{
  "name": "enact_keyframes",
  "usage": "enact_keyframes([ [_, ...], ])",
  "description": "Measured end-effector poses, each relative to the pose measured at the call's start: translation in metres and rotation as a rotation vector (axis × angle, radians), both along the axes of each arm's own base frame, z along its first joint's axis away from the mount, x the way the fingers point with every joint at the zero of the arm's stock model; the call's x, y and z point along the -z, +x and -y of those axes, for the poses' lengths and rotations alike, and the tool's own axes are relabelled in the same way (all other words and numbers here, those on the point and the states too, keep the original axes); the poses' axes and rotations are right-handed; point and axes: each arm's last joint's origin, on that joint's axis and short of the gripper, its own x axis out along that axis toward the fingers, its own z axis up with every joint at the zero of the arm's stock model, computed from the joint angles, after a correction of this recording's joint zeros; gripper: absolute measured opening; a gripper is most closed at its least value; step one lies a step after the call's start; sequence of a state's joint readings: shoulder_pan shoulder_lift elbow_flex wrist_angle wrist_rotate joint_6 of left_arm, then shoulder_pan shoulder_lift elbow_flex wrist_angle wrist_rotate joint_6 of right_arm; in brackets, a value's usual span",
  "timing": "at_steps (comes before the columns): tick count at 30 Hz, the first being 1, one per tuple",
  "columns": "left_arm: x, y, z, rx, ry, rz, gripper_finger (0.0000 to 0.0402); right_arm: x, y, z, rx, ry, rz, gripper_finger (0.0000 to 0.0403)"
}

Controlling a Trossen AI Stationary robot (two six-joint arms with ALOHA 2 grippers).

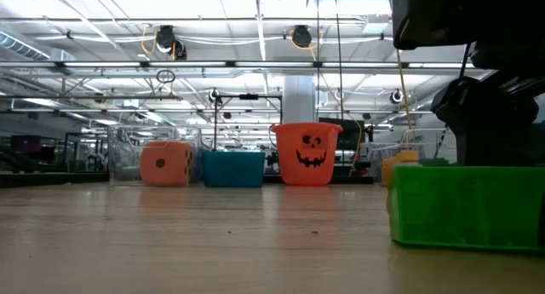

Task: Pick & Place Toys
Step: Put the green game piece into the right transparent bin

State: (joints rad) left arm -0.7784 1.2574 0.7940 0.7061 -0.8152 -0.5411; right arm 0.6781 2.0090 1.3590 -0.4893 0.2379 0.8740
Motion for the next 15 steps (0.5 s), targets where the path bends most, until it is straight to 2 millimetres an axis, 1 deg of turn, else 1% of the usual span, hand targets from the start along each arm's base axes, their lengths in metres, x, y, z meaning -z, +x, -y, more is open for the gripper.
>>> enact_keyframes([
  [9, 0.0004, 0.001, -0.0011, -0.006, 0.004, -0.004, 0.0211, 0.0001, 0.0015, -0.0004, -0.007, -0.007, 0.023, 0.0269],
  [15, 0.0006, 0.0011, -0.0011, -0.006, 0.011, -0.006, 0.0211, -0.0001, 0.0025, 0.0006, -0.015, -0.017, 0.03, 0.0235],
])
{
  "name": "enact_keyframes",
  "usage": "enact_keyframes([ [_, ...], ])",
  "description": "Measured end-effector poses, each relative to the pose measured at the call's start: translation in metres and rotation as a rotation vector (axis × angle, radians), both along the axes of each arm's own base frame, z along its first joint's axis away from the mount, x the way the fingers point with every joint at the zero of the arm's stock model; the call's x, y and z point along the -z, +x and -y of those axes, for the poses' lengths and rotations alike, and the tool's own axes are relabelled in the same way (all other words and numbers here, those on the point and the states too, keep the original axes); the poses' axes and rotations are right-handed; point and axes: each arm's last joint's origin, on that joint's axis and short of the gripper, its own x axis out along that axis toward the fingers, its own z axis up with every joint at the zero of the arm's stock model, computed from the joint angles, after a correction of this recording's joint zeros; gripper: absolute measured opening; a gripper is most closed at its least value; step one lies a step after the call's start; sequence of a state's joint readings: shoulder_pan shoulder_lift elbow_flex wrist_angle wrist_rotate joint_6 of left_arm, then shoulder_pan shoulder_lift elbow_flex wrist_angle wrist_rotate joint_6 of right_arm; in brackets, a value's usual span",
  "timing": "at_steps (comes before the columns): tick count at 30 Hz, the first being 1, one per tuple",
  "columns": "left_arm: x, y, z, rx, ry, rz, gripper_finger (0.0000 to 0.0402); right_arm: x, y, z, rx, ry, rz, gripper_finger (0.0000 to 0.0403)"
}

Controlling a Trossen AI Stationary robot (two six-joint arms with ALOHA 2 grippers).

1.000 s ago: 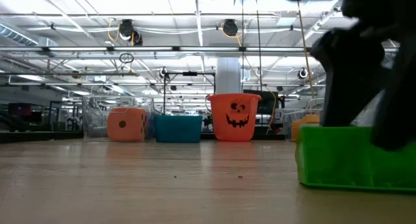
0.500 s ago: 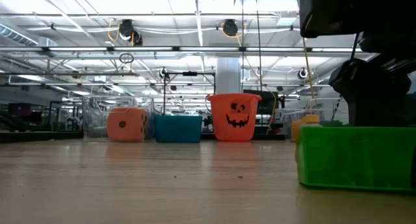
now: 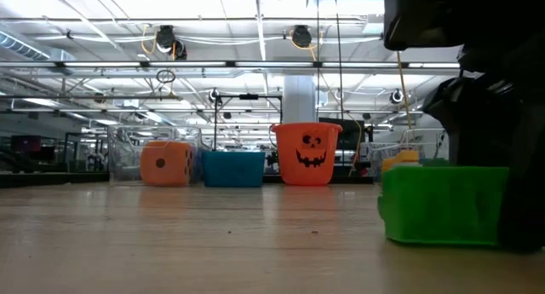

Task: Pick & Place Toys
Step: Put the green game piece into the right transparent bin

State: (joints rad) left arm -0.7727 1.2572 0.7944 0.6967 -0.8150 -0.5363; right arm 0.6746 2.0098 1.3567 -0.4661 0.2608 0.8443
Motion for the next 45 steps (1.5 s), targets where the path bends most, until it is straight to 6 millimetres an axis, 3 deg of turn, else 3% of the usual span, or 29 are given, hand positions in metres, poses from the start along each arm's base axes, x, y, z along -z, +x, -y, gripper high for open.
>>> enact_keyframes([
  [8, 0.005, 0.001, 0.001, 0.006, 0.014, -0.04, 0.0211, -0.001, 0.005, 0.002, -0.007, 0.015, 0.027, 0.0167],
  [16, 0.006, 0.004, -0.003, -0.013, 0.028, -0.052, 0.0211, -0.005, 0.014, 0.009, -0.014, 0.02, 0.06, 0.0182],
  [21, 0.006, 0.009, -0.01, -0.043, 0.027, -0.051, 0.0211, -0.026, 0.02, 0.024, -0.05, -0.036, 0.122, 0.0175],
  [25, 0.0, 0.01, -0.021, -0.076, 0.016, -0.04, 0.0211, -0.056, 0.025, 0.046, -0.068, -0.125, 0.215, 0.0167],
  [32, -0.016, 0.009, -0.067, -0.081, -0.157, -0.036, 0.0211, -0.123, 0.023, 0.101, -0.058, -0.33, 0.381, 0.0178],
  [37, -0.009, 0.018, -0.112, -0.04, -0.312, -0.143, 0.0211, -0.171, 0.011, 0.143, -0.077, -0.535, 0.463, 0.0171],
  [41, -0.006, 0.026, -0.147, -0.035, -0.307, -0.178, 0.0211, -0.193, 0.002, 0.174, -0.084, -0.63, 0.475, 0.0172],
  [45, 0.004, 0.041, -0.178, -0.008, -0.316, -0.211, 0.0211, -0.202, -0.001, 0.195, -0.099, -0.714, 0.452, 0.0175],
])
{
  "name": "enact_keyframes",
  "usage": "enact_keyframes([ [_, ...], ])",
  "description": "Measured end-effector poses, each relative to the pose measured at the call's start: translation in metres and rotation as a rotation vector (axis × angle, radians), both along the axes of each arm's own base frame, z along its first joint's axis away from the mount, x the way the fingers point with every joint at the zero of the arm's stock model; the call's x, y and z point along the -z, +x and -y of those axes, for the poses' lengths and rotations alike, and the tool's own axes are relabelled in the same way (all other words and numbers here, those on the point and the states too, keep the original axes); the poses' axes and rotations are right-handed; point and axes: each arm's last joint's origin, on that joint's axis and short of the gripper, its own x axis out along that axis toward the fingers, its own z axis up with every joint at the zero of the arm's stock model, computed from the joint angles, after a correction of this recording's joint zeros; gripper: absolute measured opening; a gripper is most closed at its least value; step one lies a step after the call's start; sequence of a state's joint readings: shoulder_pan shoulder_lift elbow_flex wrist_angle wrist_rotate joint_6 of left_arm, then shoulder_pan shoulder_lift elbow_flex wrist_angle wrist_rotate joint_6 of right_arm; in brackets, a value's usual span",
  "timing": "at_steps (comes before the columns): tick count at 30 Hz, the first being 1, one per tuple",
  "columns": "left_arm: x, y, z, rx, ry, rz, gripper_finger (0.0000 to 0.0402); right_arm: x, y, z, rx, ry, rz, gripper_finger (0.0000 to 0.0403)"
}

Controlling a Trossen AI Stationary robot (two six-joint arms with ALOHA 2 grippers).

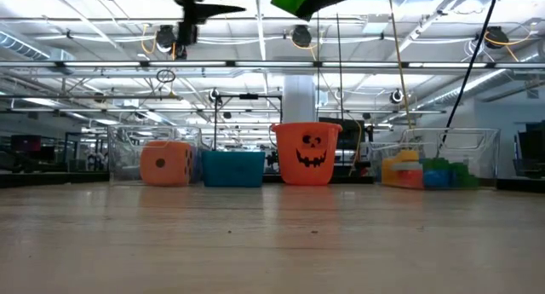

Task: Pick & Place Toys
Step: Put the green game piece into the right transparent bin

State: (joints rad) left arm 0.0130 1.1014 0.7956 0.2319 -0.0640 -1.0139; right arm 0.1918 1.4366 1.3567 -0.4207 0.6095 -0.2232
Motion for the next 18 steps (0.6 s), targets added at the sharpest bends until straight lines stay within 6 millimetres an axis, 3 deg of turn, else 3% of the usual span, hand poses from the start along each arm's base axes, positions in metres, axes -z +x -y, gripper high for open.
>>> enact_keyframes([
  [5, 0.003, 0.027, -0.03, 0.09, 0.008, -0.047, 0.0211, 0.002, 0.004, 0.015, 0.007, -0.061, -0.039, 0.0173],
  [9, -0.005, 0.054, -0.045, 0.14, 0.085, -0.078, 0.0211, 0.005, 0.005, 0.021, 0.034, -0.05, -0.055, 0.0177],
  [18, -0.024, 0.09, -0.049, 0.092, 0.156, -0.265, 0.0211, 0.009, -0.005, 0.022, 0.058, -0.028, -0.132, 0.0175],
])
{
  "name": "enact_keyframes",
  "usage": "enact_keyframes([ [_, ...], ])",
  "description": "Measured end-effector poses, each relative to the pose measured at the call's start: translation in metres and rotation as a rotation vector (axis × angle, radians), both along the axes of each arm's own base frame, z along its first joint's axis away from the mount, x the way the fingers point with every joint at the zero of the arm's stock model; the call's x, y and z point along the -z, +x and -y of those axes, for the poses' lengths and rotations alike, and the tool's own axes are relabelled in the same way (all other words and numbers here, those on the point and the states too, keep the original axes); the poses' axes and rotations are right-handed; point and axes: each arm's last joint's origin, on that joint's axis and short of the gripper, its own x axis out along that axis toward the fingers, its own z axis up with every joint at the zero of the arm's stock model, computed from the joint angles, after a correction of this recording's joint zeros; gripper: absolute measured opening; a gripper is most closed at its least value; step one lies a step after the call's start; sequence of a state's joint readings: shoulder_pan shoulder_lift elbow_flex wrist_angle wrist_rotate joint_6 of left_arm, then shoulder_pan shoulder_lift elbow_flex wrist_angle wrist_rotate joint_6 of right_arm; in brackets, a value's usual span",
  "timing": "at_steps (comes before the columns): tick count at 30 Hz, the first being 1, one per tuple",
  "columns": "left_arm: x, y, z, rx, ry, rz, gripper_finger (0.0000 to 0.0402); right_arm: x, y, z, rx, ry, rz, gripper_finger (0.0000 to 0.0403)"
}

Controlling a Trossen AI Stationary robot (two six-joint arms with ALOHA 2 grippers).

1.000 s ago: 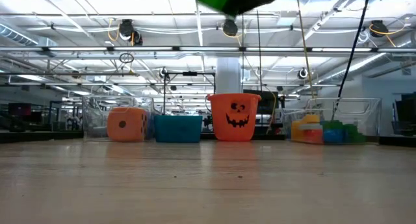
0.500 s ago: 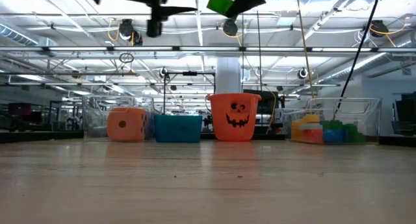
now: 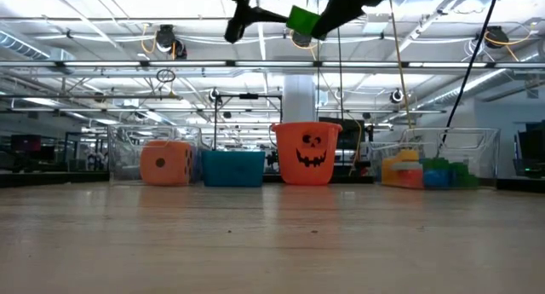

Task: Pick & Place Toys
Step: Put the green game piece into the right transparent bin

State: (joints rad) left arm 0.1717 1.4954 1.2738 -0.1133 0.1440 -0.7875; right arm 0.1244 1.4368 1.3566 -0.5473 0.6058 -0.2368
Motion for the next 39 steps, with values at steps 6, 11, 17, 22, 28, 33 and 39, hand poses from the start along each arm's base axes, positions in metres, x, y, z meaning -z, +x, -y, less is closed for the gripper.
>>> enact_keyframes([
  [6, -0.014, 0.007, 0.006, -0.068, 0.041, -0.008, 0.0211, -0.003, -0.008, -0.002, -0.003, 0.036, -0.009, 0.0174],
  [11, -0.011, 0.01, 0.013, -0.101, 0.06, -0.033, 0.0211, -0.008, -0.011, -0.001, 0.003, 0.029, 0.016, 0.0173],
  [17, -0.002, 0.019, 0.02, -0.09, 0.036, -0.049, 0.0211, -0.012, -0.009, -0.002, -0.028, -0.009, 0.034, 0.0174],
  [22, 0.004, 0.025, 0.022, -0.067, 0.007, -0.048, 0.0211, -0.014, -0.008, -0.002, -0.036, -0.019, 0.054, 0.0173],
  [28, 0.004, 0.025, 0.022, -0.066, 0.003, -0.044, 0.0211, -0.014, -0.008, -0.002, -0.039, -0.023, 0.052, 0.0174],
  [33, 0.003, 0.024, 0.023, -0.04, -0.008, -0.045, 0.0211, -0.015, -0.008, -0.001, -0.022, -0.057, 0.046, 0.0173],
  [39, 0.003, 0.024, 0.023, -0.036, -0.014, -0.048, 0.0211, -0.015, -0.008, -0.001, -0.017, -0.061, 0.048, 0.0174],
])
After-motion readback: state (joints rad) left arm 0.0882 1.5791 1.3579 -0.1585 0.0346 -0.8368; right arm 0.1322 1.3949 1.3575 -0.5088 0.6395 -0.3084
